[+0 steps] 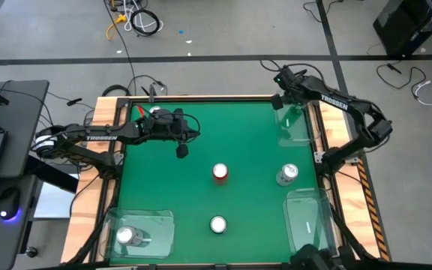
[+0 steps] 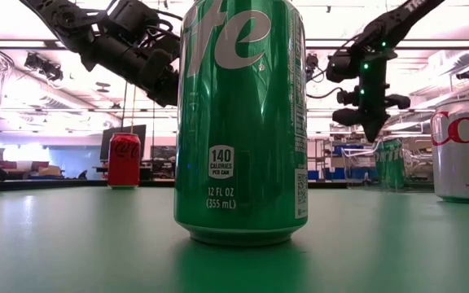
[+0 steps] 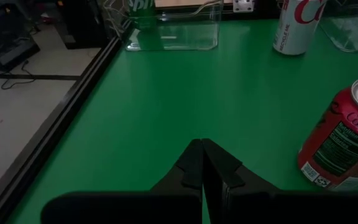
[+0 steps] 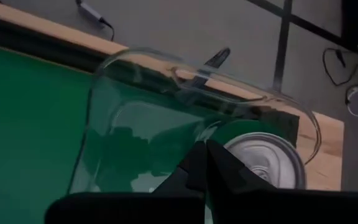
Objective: Sort soda cans
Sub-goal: Put the top green soda can into the top right transparent bin, then put the bottom red-black soda can into the bottom right transparent bin
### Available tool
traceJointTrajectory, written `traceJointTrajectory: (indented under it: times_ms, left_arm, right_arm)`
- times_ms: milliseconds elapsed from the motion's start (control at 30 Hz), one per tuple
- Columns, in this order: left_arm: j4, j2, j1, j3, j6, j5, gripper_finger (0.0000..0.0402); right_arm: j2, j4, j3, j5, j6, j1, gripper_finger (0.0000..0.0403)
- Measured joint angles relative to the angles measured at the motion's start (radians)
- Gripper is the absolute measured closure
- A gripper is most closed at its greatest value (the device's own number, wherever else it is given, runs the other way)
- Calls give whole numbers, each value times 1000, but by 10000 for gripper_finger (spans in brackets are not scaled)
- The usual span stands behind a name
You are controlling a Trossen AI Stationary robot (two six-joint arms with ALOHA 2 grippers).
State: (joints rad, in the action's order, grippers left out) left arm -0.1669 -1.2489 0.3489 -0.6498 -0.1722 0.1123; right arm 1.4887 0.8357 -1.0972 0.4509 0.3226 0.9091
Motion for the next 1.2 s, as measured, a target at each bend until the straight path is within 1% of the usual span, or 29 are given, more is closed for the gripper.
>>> traceJointTrajectory:
  times_ms: [200,267,400,600,633,700,833,900,1000,1100,1200]
  left_arm:
    - [6,0,0,0,1,0,400]
    - [6,0,0,0,1,-1,400]
    - [1,0,0,0,1,-4,400]
    - [4,0,0,0,1,-24,400]
    - [6,0,0,0,1,-25,400]
    - [7,0,0,0,4,-26,400]
    - [9,0,0,0,47,-33,400]
    - [9,0,4,0,70,-37,400]
    - [11,0,15,0,92,-37,400]
    - [10,0,19,0,95,-35,400]
    - [10,0,18,0,85,-31,400]
  right_arm:
    - [46,2,1,102,-2,26,403]
    - [55,-6,1,106,-5,47,403]
    - [56,-18,-14,111,-27,48,403]
    - [56,17,-136,115,-99,6,403]
    - [56,27,-162,100,-118,-4,403]
    - [55,58,-203,31,-157,-22,403]
    - [55,126,-253,-181,-233,-61,403]
    - [45,142,-257,-262,-257,-98,403]
    - [14,152,-257,-305,-272,-179,403]
    - [-30,184,-257,-311,-265,-282,403]
    - [-76,233,-257,-314,-217,-400,403]
